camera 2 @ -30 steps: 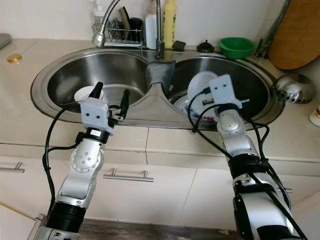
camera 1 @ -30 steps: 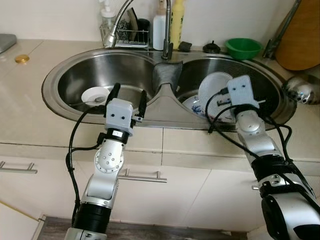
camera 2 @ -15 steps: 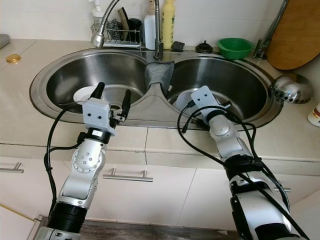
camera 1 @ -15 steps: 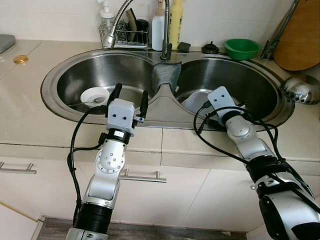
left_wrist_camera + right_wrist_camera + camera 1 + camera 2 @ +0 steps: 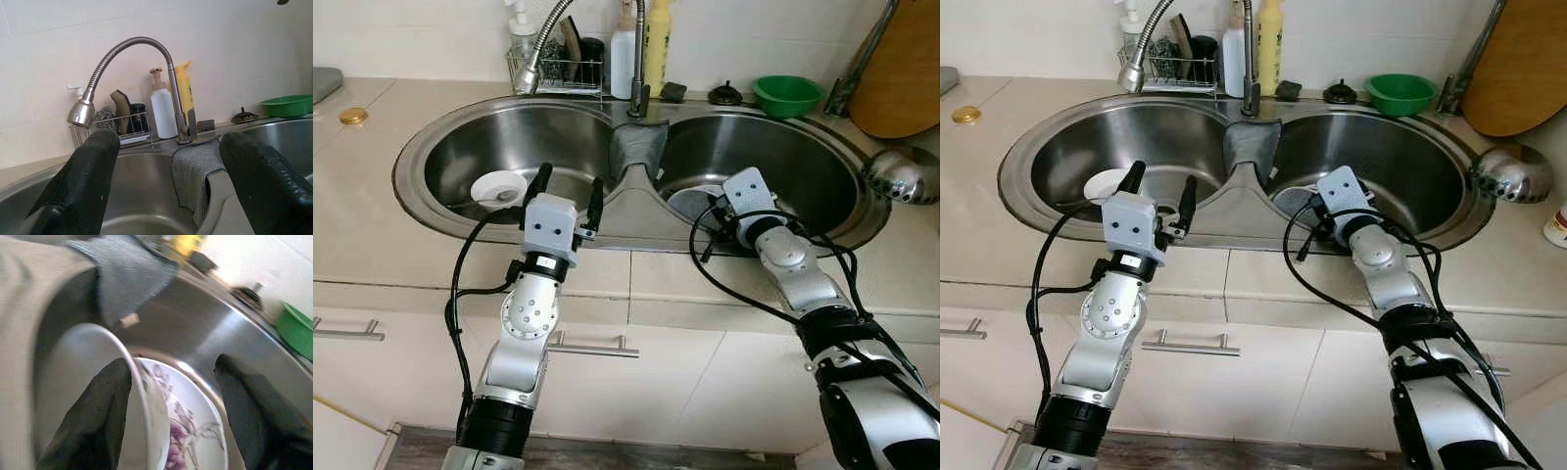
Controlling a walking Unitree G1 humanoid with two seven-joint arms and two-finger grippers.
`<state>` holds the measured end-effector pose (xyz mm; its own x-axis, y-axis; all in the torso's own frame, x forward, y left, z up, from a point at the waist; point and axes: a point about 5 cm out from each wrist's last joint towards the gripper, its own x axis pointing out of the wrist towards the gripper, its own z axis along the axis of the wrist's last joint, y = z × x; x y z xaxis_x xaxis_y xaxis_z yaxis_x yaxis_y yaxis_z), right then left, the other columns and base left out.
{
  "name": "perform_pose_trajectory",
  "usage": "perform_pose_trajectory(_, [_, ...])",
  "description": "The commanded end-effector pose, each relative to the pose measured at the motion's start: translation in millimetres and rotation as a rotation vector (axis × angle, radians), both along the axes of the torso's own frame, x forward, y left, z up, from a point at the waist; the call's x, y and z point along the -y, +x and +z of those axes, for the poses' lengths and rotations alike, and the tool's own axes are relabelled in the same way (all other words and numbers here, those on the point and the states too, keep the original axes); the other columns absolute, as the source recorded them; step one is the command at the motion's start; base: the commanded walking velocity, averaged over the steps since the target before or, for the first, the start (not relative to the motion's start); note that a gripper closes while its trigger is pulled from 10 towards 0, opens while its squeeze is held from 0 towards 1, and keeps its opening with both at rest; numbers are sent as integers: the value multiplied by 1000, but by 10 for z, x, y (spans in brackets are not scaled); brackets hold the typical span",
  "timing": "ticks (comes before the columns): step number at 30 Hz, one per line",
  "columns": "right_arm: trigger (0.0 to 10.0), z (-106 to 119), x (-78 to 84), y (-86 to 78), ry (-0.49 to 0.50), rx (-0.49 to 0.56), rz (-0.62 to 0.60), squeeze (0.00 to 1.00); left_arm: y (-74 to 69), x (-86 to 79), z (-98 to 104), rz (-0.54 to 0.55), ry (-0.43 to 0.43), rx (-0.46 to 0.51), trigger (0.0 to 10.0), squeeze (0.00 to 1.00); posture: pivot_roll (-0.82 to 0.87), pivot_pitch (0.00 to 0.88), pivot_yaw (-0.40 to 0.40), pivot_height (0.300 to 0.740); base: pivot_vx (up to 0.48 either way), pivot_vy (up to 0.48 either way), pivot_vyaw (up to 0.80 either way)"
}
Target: Kitchen organization
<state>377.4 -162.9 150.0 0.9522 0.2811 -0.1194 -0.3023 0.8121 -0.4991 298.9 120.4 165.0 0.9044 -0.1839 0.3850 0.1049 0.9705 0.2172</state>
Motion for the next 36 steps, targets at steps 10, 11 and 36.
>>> perform_pose_trajectory(10, [10000,-342,-53,-160,-156,-213,172,1000,19,21,-28,-3,16,-20,10000,0,-107,0,-45,740,0,0,0])
perform_pose_trajectory(11, [10000,-300,-38,-141,-147,-185,147,1000,20,18,-30,-1,16,-21,10000,0,-107,0,-45,740,0,0,0])
perform_pose_trajectory(36, [10000,520,14,-388,359,523,-150,0,10,24,-8,-23,-27,-26,10000,0,-112,0,-36,740,0,58,0])
